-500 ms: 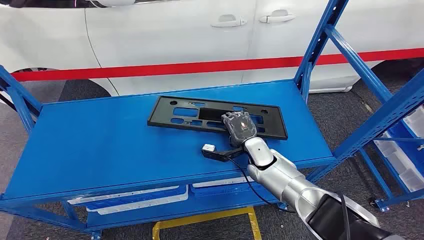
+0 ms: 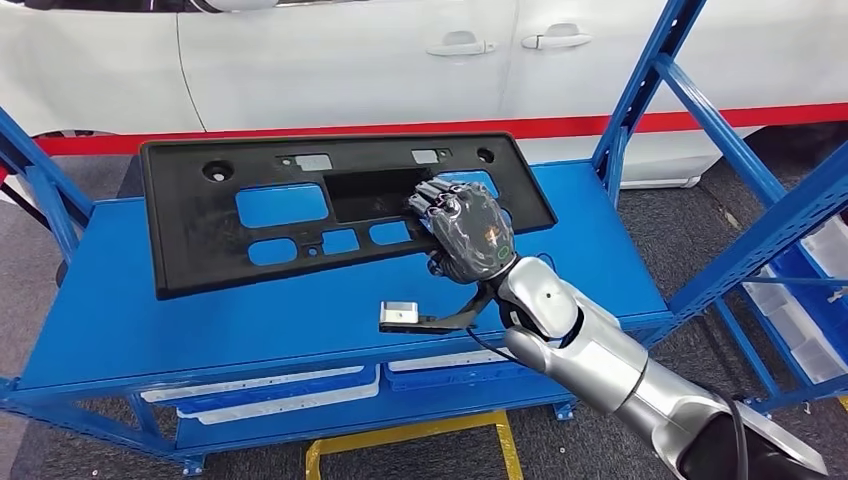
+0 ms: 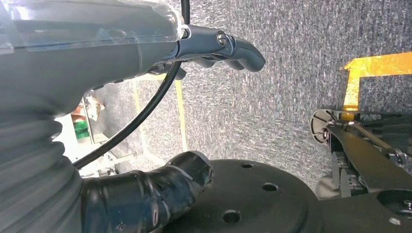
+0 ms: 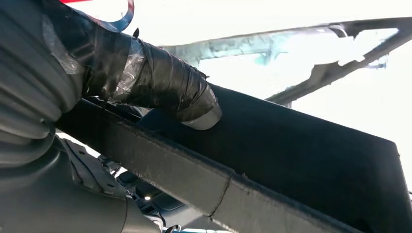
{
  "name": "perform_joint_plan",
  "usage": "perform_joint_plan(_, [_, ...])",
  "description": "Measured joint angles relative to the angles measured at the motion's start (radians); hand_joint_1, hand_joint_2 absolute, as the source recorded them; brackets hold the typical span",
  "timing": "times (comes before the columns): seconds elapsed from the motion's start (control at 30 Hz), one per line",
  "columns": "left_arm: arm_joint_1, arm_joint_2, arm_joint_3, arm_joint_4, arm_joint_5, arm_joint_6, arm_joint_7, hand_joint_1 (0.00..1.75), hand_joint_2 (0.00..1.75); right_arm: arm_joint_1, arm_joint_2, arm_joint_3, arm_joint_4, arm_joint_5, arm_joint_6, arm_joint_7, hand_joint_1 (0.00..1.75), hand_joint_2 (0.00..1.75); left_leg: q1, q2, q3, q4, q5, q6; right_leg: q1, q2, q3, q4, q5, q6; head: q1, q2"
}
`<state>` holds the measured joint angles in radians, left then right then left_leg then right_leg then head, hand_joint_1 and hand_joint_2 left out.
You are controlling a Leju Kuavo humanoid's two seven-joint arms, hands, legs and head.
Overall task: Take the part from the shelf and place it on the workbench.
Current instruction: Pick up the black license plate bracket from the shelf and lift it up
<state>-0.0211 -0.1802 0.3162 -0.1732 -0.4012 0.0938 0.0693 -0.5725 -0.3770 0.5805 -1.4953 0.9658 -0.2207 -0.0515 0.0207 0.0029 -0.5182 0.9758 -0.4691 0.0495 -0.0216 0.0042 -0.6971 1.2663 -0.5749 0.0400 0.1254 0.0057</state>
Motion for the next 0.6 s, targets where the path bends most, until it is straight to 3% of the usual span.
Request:
perform_joint_plan(0.03, [0.000, 0.000, 0.000, 0.000, -0.001, 0.000, 0.000, 0.00, 1.75, 0.005, -0.010, 0.001, -0.018, 0.004, 0.000, -0.002, 1.75, 1.75, 0.001, 0.000, -0.005, 0.006, -0.001, -0.001, -0.004, -0.001, -0.002, 0.011, 0.008, 0.004, 0.000, 0.000])
perform_joint_plan(0.07, [0.000, -0.001, 0.000, 0.000, -0.002, 0.000, -0.001, 0.00, 1.75, 0.008, -0.019, 0.002, -0.035, 0.007, -0.001, -0.003, 1.75, 1.75, 0.003, 0.000, -0.010, 0.014, -0.003, -0.004, -0.009, -0.002, 0.015, -0.018, 0.033, 0.009, 0.000, 0.000])
perform_joint_plan(0.13, [0.000, -0.002, 0.000, 0.000, -0.006, 0.000, -0.002, 0.00, 1.75, 0.010, -0.033, 0.002, -0.062, 0.013, -0.001, -0.007, 1.75, 1.75, 0.007, -0.001, -0.023, 0.035, -0.010, -0.016, -0.016, -0.004, 0.079, -0.138, 0.085, 0.018, 0.000, 0.000])
perform_joint_plan(0.2, [-0.001, -0.002, 0.000, 0.000, -0.009, 0.000, -0.014, 0.00, 1.75, 0.011, -0.043, 0.004, -0.081, 0.025, -0.001, -0.006, 1.75, 1.75, 0.006, -0.003, -0.035, 0.051, -0.015, -0.030, -0.013, -0.001, 0.113, -0.207, 0.101, 0.012, 0.000, 0.000])
perform_joint_plan(0.33, [0.053, 0.004, 0.001, -0.055, -0.029, -0.068, -0.064, 0.00, 1.75, 0.003, -0.031, 0.006, -0.057, 0.100, -0.002, 0.010, 1.75, 1.75, 0.005, -0.004, -0.051, 0.066, -0.022, -0.056, -0.007, 0.002, 0.097, -0.209, 0.108, -0.025, 0.000, 0.000])
perform_joint_plan(0.4, [0.124, -0.007, 0.010, -0.194, -0.066, -0.165, 0.026, 0.00, 1.75, -0.005, -0.018, 0.006, -0.036, 0.118, -0.004, 0.007, 1.75, 1.75, 0.007, -0.004, -0.078, 0.131, -0.081, -0.061, -0.008, 0.001, 0.087, -0.215, 0.120, -0.045, -0.001, 0.000])
perform_joint_plan(0.47, [0.182, -0.024, 0.033, -0.322, -0.110, -0.225, 0.090, 0.00, 1.75, -0.007, -0.009, 0.006, -0.024, 0.123, -0.004, 0.006, 1.75, 1.75, 0.006, -0.004, -0.126, 0.256, -0.159, -0.061, -0.001, 0.000, 0.071, -0.214, 0.131, -0.057, -0.001, 0.000])
perform_joint_plan(0.5, [0.199, -0.030, 0.047, -0.358, -0.127, -0.231, 0.093, 0.00, 1.75, -0.007, -0.005, 0.006, -0.020, 0.125, -0.003, 0.006, 1.75, 1.75, 0.005, -0.005, -0.144, 0.308, -0.181, -0.060, 0.003, -0.001, 0.062, -0.213, 0.137, -0.060, -0.001, 0.000])
perform_joint_plan(0.53, [0.211, -0.035, 0.060, -0.383, -0.142, -0.231, 0.086, 0.00, 1.75, -0.007, -0.003, 0.007, -0.017, 0.127, -0.003, 0.006, 1.75, 1.75, 0.004, -0.004, -0.147, 0.331, -0.183, -0.058, 0.007, -0.004, 0.053, -0.212, 0.143, -0.061, 0.000, 0.000])
perform_joint_plan(0.57, [0.218, -0.038, 0.071, -0.401, -0.151, -0.229, 0.079, 0.00, 1.75, -0.007, -0.001, 0.007, -0.013, 0.128, -0.003, 0.006, 1.75, 1.75, 0.003, -0.004, -0.130, 0.315, -0.164, -0.053, 0.011, -0.007, 0.044, -0.212, 0.149, -0.061, 0.000, 0.000])
perform_joint_plan(0.6, [0.222, -0.041, 0.081, -0.417, -0.157, -0.226, 0.071, 0.00, 1.75, -0.008, -0.001, 0.007, -0.010, 0.128, -0.002, 0.006, 1.75, 1.75, 0.000, -0.005, -0.095, 0.264, -0.133, -0.046, 0.014, -0.010, 0.036, -0.211, 0.156, -0.060, 0.000, 0.000])
